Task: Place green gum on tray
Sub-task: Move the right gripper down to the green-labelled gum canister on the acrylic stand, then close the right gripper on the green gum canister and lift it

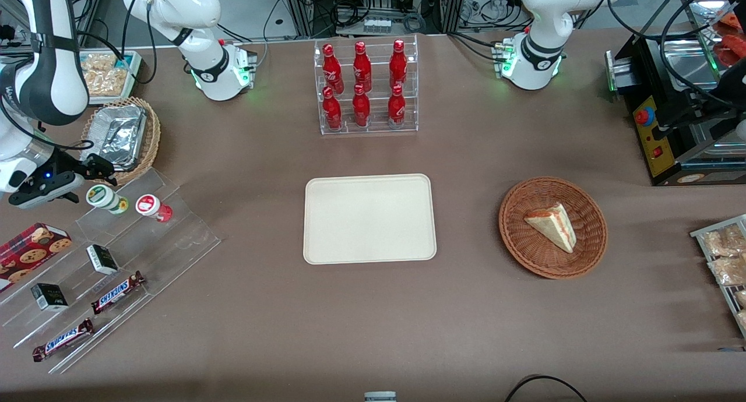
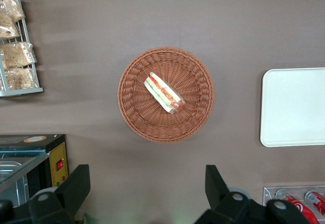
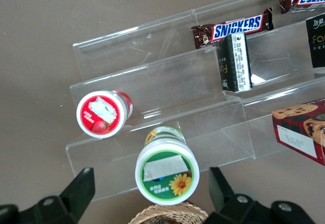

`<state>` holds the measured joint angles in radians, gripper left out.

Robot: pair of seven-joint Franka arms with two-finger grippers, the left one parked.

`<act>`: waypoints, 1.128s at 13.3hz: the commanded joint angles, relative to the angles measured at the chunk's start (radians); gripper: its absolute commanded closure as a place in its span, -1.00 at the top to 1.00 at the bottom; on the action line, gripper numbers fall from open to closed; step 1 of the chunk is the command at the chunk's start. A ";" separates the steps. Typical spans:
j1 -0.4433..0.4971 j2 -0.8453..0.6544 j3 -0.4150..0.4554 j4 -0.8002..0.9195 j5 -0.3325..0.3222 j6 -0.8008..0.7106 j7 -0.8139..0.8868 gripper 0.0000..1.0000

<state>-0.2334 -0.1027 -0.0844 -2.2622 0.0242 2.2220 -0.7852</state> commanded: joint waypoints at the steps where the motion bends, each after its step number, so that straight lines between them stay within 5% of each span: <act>1: -0.004 -0.005 -0.005 -0.022 -0.007 0.033 -0.020 0.99; 15: 0.002 0.044 -0.029 -0.057 0.005 0.133 -0.060 0.97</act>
<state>-0.2332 -0.0654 -0.1122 -2.3163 0.0242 2.3259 -0.8329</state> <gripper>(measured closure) 0.013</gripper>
